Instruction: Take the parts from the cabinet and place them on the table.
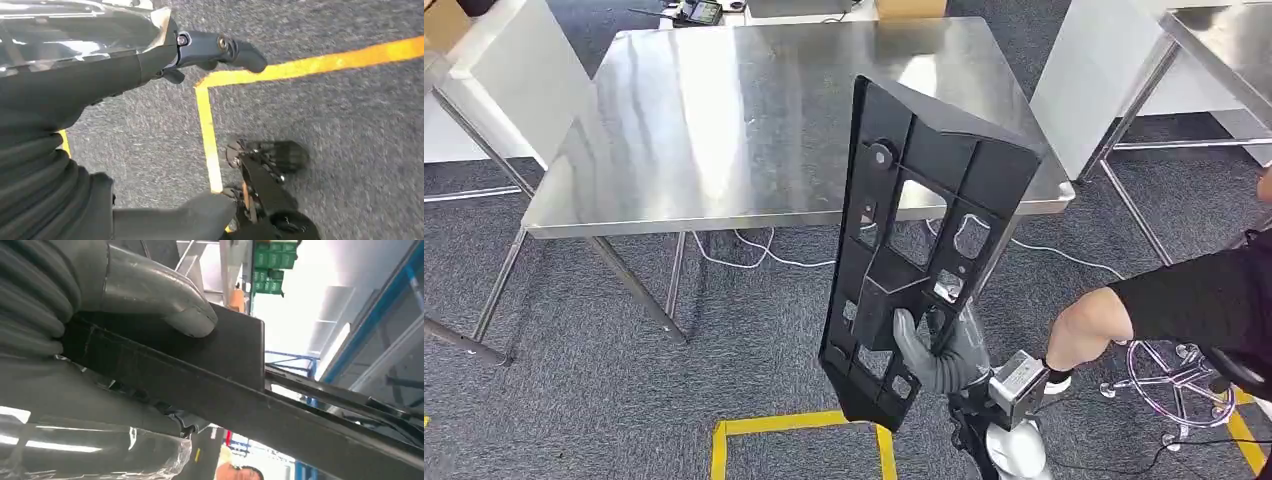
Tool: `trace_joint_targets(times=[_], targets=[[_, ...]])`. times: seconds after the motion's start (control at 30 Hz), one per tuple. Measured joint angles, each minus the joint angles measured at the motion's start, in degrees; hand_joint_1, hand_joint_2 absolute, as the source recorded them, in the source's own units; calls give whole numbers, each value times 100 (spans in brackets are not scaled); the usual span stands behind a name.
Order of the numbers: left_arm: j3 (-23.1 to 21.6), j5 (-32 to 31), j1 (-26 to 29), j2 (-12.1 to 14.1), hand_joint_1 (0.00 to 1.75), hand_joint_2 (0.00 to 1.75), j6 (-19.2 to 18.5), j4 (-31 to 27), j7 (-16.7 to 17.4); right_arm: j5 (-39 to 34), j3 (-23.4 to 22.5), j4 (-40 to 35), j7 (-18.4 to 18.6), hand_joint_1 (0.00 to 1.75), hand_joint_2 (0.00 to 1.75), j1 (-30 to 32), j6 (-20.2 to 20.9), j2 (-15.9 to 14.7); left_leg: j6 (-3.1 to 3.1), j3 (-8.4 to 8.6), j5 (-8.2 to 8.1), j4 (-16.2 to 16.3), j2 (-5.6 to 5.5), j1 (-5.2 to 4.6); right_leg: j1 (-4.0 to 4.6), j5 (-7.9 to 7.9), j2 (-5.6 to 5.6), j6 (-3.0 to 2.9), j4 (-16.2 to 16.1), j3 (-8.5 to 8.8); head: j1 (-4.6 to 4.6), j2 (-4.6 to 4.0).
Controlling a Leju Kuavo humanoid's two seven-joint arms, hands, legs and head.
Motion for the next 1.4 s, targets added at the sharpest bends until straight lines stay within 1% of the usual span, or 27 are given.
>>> trace_joint_targets(times=[0.03,0.1,0.17,0.23,0.27,0.3,0.37,0.4,0.43,0.5,0.6,0.7,0.73,0.8,0.87,0.9,0.93,1.03,1.07,1.1,1.13,1.2,1.23,1.27,1.3,1.37,1.4], targets=[[0,0,-4,0,0,175,2,0,0,0,0,-9,0,175,175,-9,0,2,43,50,24,-77,0,7,35,-14,-1,41,-23,29,-9,2],[0,0,1,-11,0,175,0,0,0,0,2,-9,-4,175,175,-13,0,0,117,192,55,-220,23,65,35,-152,-47,38,310,-113,15,0],[0,0,1,-13,0,175,0,0,0,9,2,-4,-20,175,175,3,-4,-7,154,223,29,-219,26,65,6,-471,-45,5,1223,-636,28,0],[0,0,6,-13,0,175,0,0,0,17,0,13,-31,175,175,57,-9,-18,145,255,-12,-215,23,62,-14,-562,-46,60,1842,-1053,33,0],[0,0,9,-13,0,175,-2,0,0,26,0,13,-42,175,175,70,-9,-20,132,287,-37,-214,19,64,-29,-445,-48,128,1726,-1041,31,0],[0,-2,14,-18,0,175,-2,2,0,33,2,13,-55,175,175,70,-9,-20,110,327,-68,-206,16,68,-49,-234,-51,208,1355,-896,33,0],[0,-2,14,-33,0,175,-2,0,0,33,2,13,-66,175,175,68,-9,-18,45,400,-156,-154,9,80,-112,218,-108,334,333,-438,33,2],[0,-2,13,-28,0,175,0,0,0,35,2,18,-70,175,175,62,-7,-17,-13,380,-223,-96,10,30,-108,265,-149,313,99,-355,57,0],[0,-2,13,-31,0,175,2,0,0,44,2,17,-72,175,175,69,-2,-7,-39,384,-285,-64,4,29,-106,264,-104,216,100,-307,46,0],[0,-2,11,-31,0,175,9,0,0,48,2,17,-72,175,175,67,4,0,-97,400,-310,-73,18,69,-64,222,-93,111,122,-319,22,0],[0,-2,7,-39,0,175,9,0,0,50,2,17,-74,175,175,62,7,24,-194,360,-469,159,25,121,-118,203,-75,-21,86,-236,-11,0],[2,0,13,-35,0,175,9,0,0,50,7,24,-74,175,175,32,9,52,-264,-423,-1033,1512,24,132,-92,146,-77,-103,90,-198,-20,0],[2,0,18,-35,0,175,9,0,2,50,7,37,-74,175,175,34,9,52,-266,-636,-1048,1776,25,134,-80,128,-72,-110,91,-184,-15,2],[4,0,20,-37,0,175,6,0,2,68,7,59,-70,175,175,35,8,52,-236,-636,-678,1496,24,133,-74,81,-46,-93,92,-127,-15,0],[7,0,20,-33,0,175,6,0,7,125,15,59,-68,175,175,35,-9,70,-161,-232,-35,493,22,126,-69,19,-32,-69,88,-17,-17,0],[11,0,21,-26,0,175,6,0,9,144,15,63,-63,175,175,33,-11,90,-108,-76,85,106,5,114,-65,-11,-30,-47,83,-33,-13,0],[11,0,14,-24,0,175,6,0,9,153,18,72,-63,175,175,28,-11,101,-102,-31,6,55,1,76,2,-51,-20,4,93,5,-13,0],[22,0,19,-24,0,175,6,0,11,181,48,118,-74,175,175,35,-11,101,-3,-38,-22,56,-2,17,-48,-63,-16,96,31,33,-9,0],[31,2,14,-24,0,175,6,0,9,186,61,122,-83,175,175,32,-11,103,44,46,17,-48,-2,52,11,-91,-27,146,21,42,-9,0],[35,2,21,-31,0,175,6,0,2,188,70,133,-98,175,175,32,-11,98,71,112,30,-110,6,64,-25,-135,-49,143,178,-14,2,0],[37,9,20,-35,0,175,6,0,0,190,88,142,-101,175,175,14,-9,101,107,139,16,-124,11,68,-6,-271,-51,107,508,-168,11,0],[39,9,19,-33,0,175,6,0,2,197,98,175,-101,175,175,15,-9,98,163,170,-20,-124,12,57,-19,-576,-49,63,1442,-722,22,2],[42,9,19,-31,0,175,6,0,2,203,98,199,-96,175,175,13,-9,96,174,186,-44,-122,8,51,-19,-647,-50,82,1850,-1003,26,0],[42,9,21,-31,0,175,4,0,9,203,103,216,-94,175,175,12,-9,96,170,217,-68,-122,-4,49,-19,-589,-50,124,1932,-1123,28,0],[42,11,21,-31,0,175,-2,0,11,199,107,227,-85,175,175,3,-9,98,162,252,-95,-121,-13,48,-18,-428,-50,185,1724,-1078,26,0],[44,15,21,-33,0,175,-11,0,15,182,111,234,-53,175,175,-36,-7,103,131,358,-162,-120,-32,47,-19,58,-58,289,791,-692,28,0],[42,15,21,-33,0,175,-15,0,15,175,111,236,-46,175,175,-67,-7,103,105,399,-200,-120,-35,43,-16,252,-86,283,299,-480,35,0]])
